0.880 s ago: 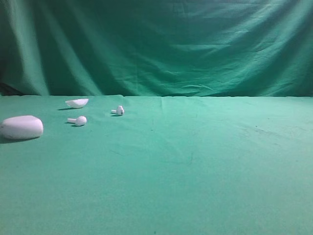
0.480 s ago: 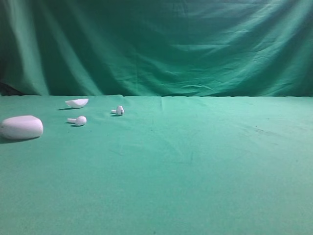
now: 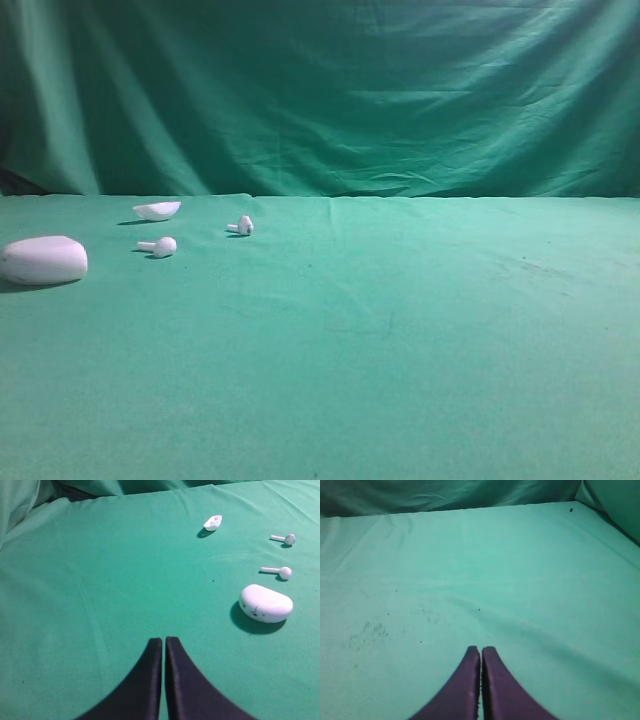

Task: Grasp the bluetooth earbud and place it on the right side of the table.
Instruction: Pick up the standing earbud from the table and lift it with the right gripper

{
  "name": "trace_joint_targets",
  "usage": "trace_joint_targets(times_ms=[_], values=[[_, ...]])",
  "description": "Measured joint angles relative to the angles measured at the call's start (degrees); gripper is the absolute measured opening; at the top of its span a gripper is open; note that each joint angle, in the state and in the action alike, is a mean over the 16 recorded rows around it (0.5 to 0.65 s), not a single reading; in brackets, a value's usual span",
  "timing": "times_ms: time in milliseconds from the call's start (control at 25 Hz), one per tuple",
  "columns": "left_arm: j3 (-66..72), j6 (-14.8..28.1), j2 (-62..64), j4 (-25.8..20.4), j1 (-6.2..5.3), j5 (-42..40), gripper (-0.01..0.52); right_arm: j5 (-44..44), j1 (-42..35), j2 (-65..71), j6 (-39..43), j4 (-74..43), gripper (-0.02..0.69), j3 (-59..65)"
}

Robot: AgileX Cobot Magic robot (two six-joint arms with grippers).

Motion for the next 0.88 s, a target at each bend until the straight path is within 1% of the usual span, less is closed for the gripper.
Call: trace_joint_targets(times_ms=[320, 400, 480, 560, 640, 760, 880], values=[[0.0, 0.0, 0.0, 0.0, 0.00, 0.0, 0.000, -16.4, 0.0, 0.1, 1.1, -1.3, 0.000, -0.2], [0.0, 0.0, 0.0, 0.0, 0.00, 0.0, 0.000, -19.4, 0.0, 0.7, 2.1, -1.2, 0.000, -1.1], [0.0, 0.0, 0.0, 0.0, 0.00, 0.0, 0.000, -20.6, 0.0, 1.9, 3.2, -0.9, 0.000, -2.7], [0.0, 0.0, 0.0, 0.0, 0.00, 0.0, 0.000, -19.8, 0.0, 3.8, 4.3, -0.6, 0.000, -5.0], [0.0, 0.0, 0.0, 0.0, 0.00, 0.0, 0.000, -17.2, -0.1, 6.6, 5.4, -0.2, 0.000, -8.0], [0.0, 0.0, 0.0, 0.0, 0.00, 0.0, 0.000, -10.7, -0.1, 12.3, 6.8, 0.3, 0.000, -13.4], [0.0, 0.0, 0.0, 0.0, 0.00, 0.0, 0.000, -2.1, -0.1, 19.5, 7.5, 0.8, 0.000, -19.6]])
